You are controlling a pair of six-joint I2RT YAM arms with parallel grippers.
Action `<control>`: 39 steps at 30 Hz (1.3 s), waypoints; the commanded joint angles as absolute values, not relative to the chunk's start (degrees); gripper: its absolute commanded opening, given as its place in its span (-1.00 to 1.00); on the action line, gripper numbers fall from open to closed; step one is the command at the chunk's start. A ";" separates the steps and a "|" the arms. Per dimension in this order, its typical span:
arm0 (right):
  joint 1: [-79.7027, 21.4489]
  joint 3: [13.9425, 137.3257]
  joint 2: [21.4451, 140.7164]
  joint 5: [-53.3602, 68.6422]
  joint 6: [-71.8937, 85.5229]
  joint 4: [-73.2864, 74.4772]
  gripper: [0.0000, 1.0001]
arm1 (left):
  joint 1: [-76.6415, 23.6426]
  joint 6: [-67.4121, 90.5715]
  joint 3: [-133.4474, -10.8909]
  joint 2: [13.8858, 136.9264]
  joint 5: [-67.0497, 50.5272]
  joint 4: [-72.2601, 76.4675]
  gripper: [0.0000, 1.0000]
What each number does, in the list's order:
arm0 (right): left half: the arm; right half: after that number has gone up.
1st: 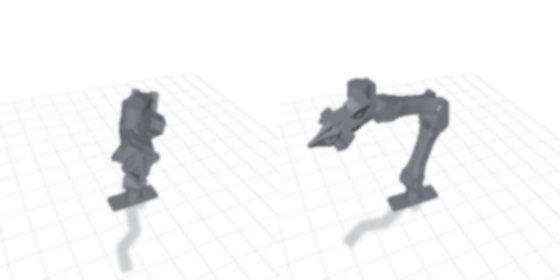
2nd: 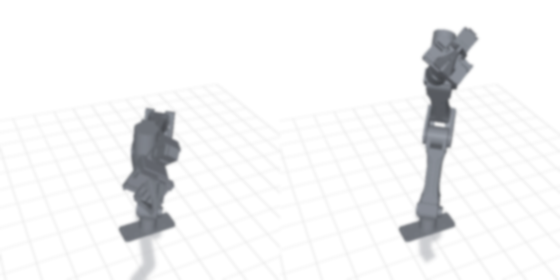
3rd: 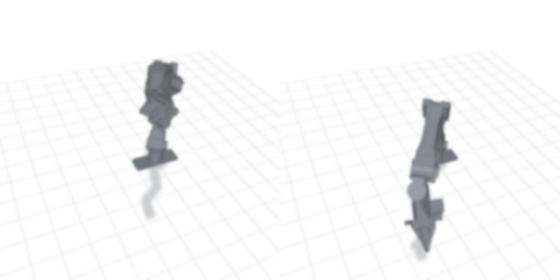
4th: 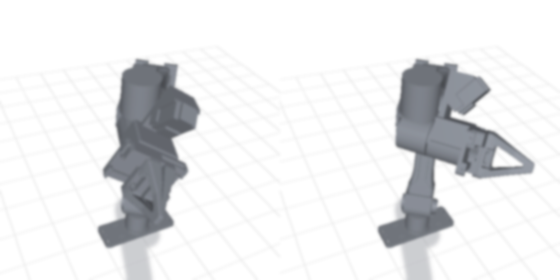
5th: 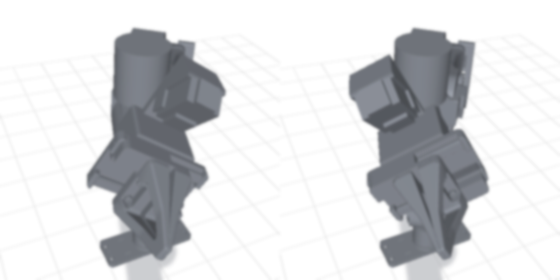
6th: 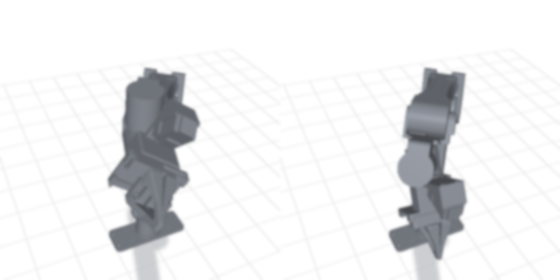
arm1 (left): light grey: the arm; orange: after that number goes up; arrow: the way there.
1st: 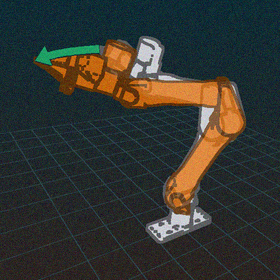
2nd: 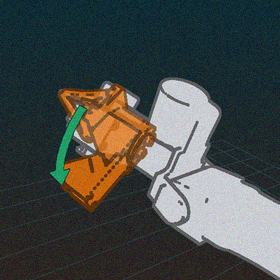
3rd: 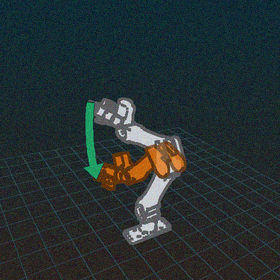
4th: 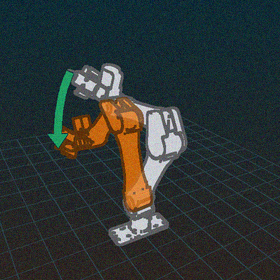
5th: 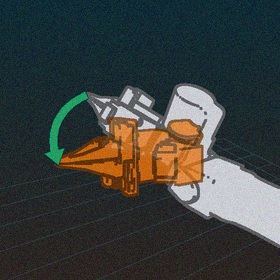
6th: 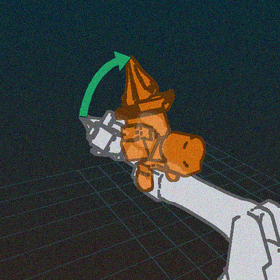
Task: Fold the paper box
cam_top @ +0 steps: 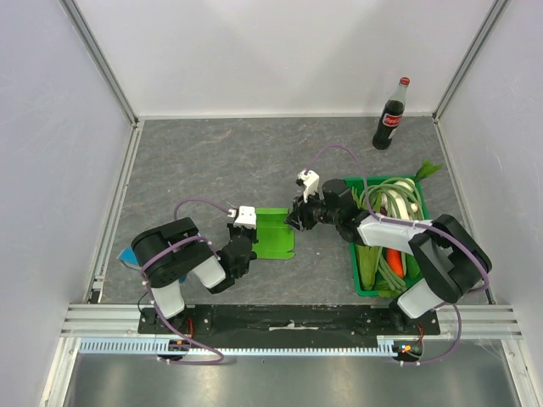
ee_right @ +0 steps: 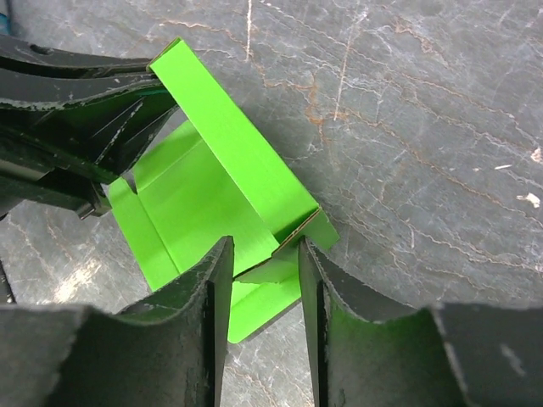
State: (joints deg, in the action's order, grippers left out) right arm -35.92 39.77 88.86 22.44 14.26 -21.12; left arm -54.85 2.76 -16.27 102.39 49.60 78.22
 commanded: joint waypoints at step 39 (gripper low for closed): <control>-37.26 36.39 90.27 22.10 10.99 -33.31 -0.72 | -55.55 4.04 -14.50 103.36 47.99 89.74 -0.96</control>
State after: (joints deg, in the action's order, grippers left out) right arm -34.41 36.16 92.51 32.62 15.20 -34.02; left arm -54.65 2.74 -14.96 102.39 51.05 79.66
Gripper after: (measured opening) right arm 0.149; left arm 0.045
